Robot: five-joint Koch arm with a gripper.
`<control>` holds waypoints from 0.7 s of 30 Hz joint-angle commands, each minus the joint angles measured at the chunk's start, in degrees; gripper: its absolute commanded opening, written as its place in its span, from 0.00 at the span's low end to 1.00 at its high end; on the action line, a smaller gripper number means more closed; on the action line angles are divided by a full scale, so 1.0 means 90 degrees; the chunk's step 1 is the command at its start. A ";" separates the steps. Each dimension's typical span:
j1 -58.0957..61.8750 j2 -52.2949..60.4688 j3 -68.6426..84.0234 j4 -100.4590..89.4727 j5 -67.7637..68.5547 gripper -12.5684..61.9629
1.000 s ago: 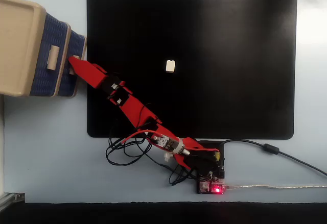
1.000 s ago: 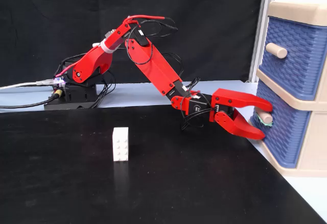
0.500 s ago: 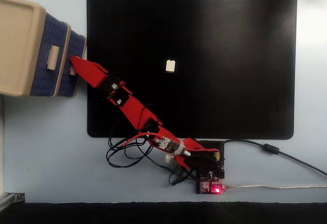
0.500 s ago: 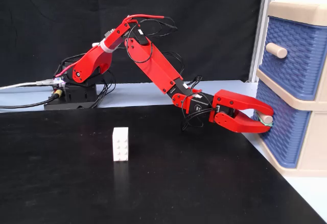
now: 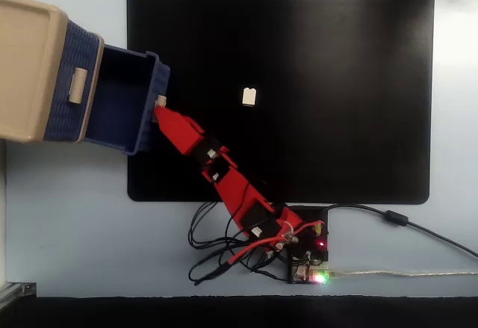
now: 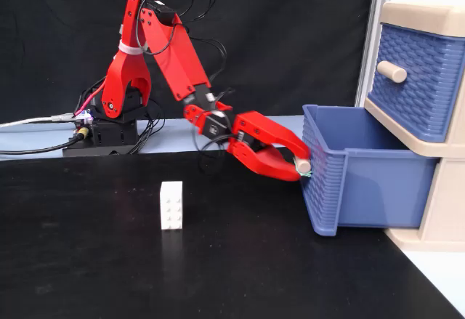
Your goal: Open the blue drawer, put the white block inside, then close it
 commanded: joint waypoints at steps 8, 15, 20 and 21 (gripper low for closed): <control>0.0117 0.0859 0.0342 -0.0068 0.0049 0.62; 0.0918 0.4180 0.0459 0.5596 -0.1025 0.62; 0.1787 0.4932 -0.2178 1.1104 -0.3486 0.62; 0.2109 0.4727 -0.2803 1.1836 -0.3975 0.62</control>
